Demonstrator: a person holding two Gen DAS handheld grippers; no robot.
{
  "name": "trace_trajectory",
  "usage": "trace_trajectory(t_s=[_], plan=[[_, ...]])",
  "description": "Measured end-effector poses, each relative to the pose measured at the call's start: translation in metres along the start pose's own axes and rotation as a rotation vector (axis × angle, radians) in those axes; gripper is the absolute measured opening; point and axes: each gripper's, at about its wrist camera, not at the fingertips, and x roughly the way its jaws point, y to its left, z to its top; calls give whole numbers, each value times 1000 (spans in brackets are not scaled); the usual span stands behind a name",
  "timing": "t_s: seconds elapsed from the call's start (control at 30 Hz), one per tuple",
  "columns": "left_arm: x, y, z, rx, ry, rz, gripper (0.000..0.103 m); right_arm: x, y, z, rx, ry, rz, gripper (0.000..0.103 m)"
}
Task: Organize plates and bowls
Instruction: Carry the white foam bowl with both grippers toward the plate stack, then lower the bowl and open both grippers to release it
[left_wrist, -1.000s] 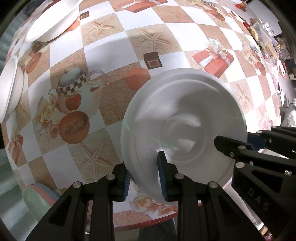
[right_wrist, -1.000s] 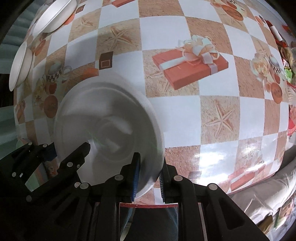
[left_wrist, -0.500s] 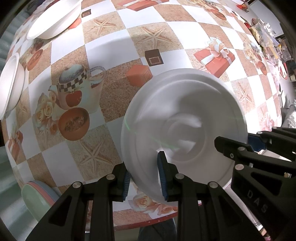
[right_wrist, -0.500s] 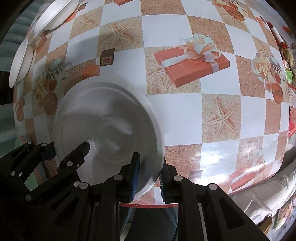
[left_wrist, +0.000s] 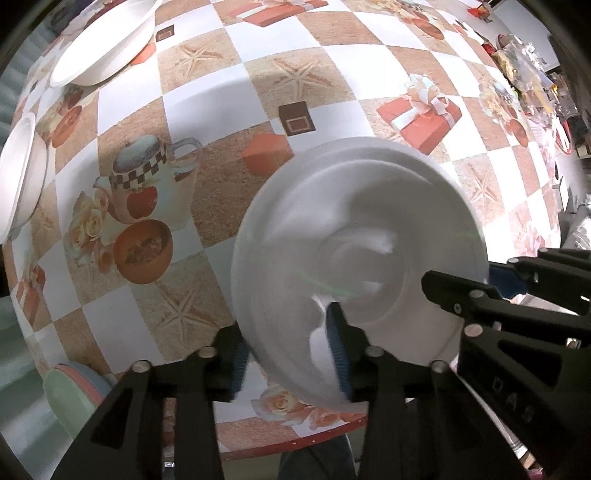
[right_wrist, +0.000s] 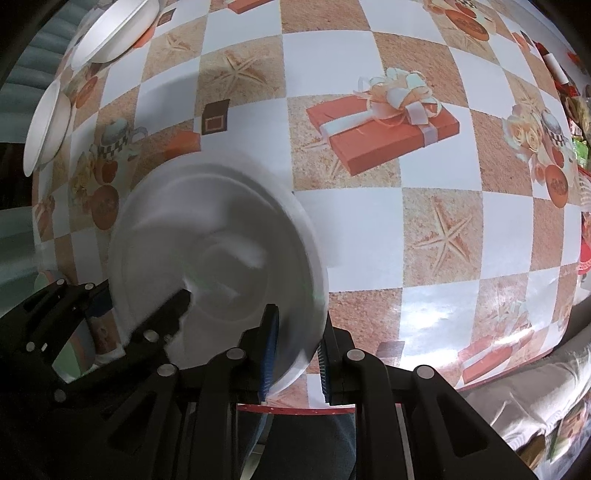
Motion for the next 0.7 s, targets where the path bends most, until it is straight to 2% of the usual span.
trace_trajectory(t_s=[0.03, 0.07, 0.1, 0.13, 0.17, 0.2, 0.27, 0.33, 0.4, 0.7], plan=[[-1, 0, -1, 3, -5, 8, 61, -1, 0, 1, 2, -1, 5, 20], [-2, 2, -1, 3, -11, 14, 74, -3, -1, 1, 6, 0, 12, 20], [-4, 3, -2, 2, -15, 22, 80, -4, -3, 2, 11, 1, 21, 20], [-6, 5, -2, 4, -20, 29, 80, -6, -4, 2, 16, 2, 25, 21], [-7, 8, -3, 9, -21, 34, 81, -7, -5, 3, 19, 1, 24, 26], [-8, 10, -4, 13, -22, 33, 81, -9, -8, 4, 24, -1, 24, 52], [-12, 17, -5, 12, -27, 32, 85, -17, -13, 7, 37, -21, 31, 88], [-20, 27, -7, 0, -45, 42, 92, -30, -19, 10, 49, -54, 36, 88], [-25, 41, -10, -24, -52, 46, 103, -40, -25, 14, 57, -64, 36, 88], [-64, 120, -21, -234, -106, -32, 103, -99, -57, 45, 106, -163, -28, 88]])
